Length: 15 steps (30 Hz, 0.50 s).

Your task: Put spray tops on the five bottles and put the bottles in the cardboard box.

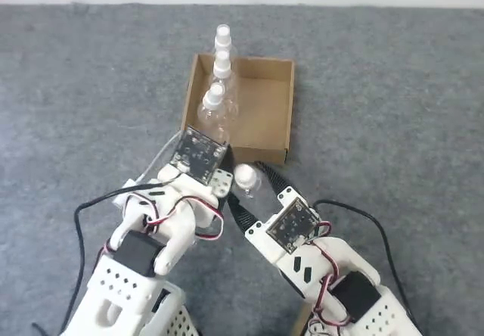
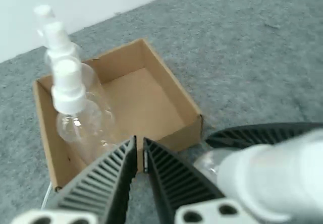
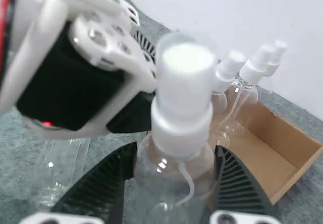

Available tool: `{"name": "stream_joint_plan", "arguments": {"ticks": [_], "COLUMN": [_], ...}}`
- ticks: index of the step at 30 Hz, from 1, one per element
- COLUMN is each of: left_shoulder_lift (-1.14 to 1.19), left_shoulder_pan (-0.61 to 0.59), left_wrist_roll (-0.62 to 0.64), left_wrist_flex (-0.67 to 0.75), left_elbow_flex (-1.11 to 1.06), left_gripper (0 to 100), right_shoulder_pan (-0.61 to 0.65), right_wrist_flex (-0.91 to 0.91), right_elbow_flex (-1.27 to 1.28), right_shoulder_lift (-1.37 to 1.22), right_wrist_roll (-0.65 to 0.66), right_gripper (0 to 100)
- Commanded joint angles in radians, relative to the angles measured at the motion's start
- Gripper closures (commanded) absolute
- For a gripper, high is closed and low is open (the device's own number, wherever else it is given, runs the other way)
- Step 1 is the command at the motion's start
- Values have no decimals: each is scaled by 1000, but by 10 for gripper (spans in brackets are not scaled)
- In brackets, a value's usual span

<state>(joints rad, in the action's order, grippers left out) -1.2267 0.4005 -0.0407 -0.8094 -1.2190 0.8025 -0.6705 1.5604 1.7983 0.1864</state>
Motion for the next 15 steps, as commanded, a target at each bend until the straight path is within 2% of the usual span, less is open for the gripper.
{"name": "stream_joint_plan", "arguments": {"ticks": [1, 8, 15], "left_shoulder_lift": [-15, -15, -15], "left_shoulder_pan": [72, 81, -25], "left_wrist_roll": [-34, -34, 35], "left_wrist_flex": [-37, -44, -114], "left_elbow_flex": [18, 21, 99], "left_gripper": [983, 983, 983], "right_shoulder_pan": [12, 12, 8], "right_wrist_flex": [-1, -1, -2], "right_elbow_flex": [-12, -12, -12], "right_shoulder_lift": [5, 7, 7], "right_wrist_roll": [14, 14, 14], "right_gripper": [855, 855, 855]}}
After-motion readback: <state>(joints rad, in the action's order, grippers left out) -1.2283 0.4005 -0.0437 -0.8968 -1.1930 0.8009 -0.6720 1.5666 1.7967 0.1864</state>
